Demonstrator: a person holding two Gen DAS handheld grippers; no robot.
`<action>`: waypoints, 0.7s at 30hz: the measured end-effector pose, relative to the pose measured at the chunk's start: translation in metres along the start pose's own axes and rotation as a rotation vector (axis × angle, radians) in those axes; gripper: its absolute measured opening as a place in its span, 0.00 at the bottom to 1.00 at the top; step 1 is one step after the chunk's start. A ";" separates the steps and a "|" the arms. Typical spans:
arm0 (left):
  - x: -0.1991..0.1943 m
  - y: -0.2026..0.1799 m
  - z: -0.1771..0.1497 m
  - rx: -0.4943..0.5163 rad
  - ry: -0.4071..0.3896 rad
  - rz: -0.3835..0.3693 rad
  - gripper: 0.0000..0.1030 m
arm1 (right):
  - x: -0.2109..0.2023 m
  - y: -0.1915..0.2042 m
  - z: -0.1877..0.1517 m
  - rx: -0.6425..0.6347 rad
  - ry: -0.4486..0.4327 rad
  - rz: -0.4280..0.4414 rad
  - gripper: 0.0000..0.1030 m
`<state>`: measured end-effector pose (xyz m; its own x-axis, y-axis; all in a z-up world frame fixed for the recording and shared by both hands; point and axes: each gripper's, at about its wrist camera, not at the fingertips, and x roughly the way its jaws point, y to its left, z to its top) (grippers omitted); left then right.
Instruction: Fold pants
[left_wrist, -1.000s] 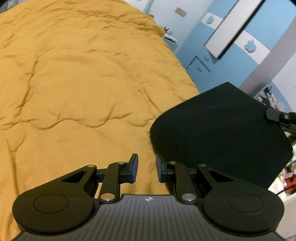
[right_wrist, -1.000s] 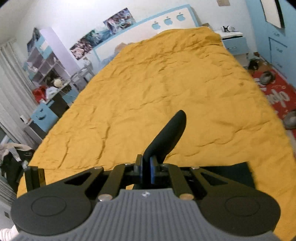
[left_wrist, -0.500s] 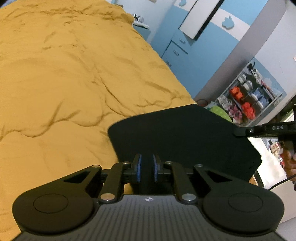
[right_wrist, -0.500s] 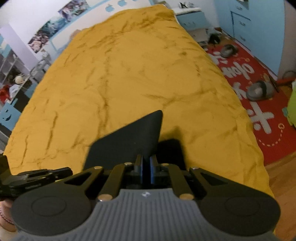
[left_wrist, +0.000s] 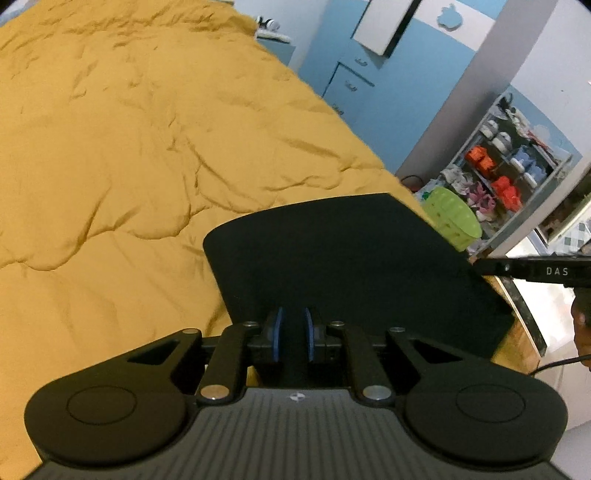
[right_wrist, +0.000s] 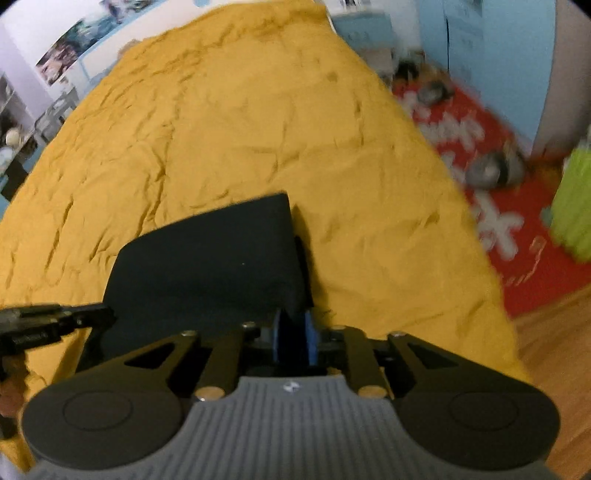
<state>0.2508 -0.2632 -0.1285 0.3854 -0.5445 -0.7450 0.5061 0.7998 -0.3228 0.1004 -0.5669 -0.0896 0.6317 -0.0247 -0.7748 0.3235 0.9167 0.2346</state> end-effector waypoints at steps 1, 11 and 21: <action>-0.008 -0.004 -0.003 0.004 -0.003 -0.011 0.13 | -0.011 0.007 -0.003 -0.040 -0.030 -0.017 0.12; -0.028 -0.036 -0.053 0.055 0.061 -0.138 0.13 | -0.031 0.054 -0.067 -0.356 -0.097 -0.098 0.25; -0.009 -0.040 -0.087 0.077 0.159 -0.090 0.13 | 0.003 0.037 -0.116 -0.419 -0.048 -0.156 0.25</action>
<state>0.1601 -0.2680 -0.1601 0.2124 -0.5612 -0.7999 0.5927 0.7248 -0.3512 0.0326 -0.4866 -0.1513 0.6334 -0.1850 -0.7514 0.1109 0.9827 -0.1485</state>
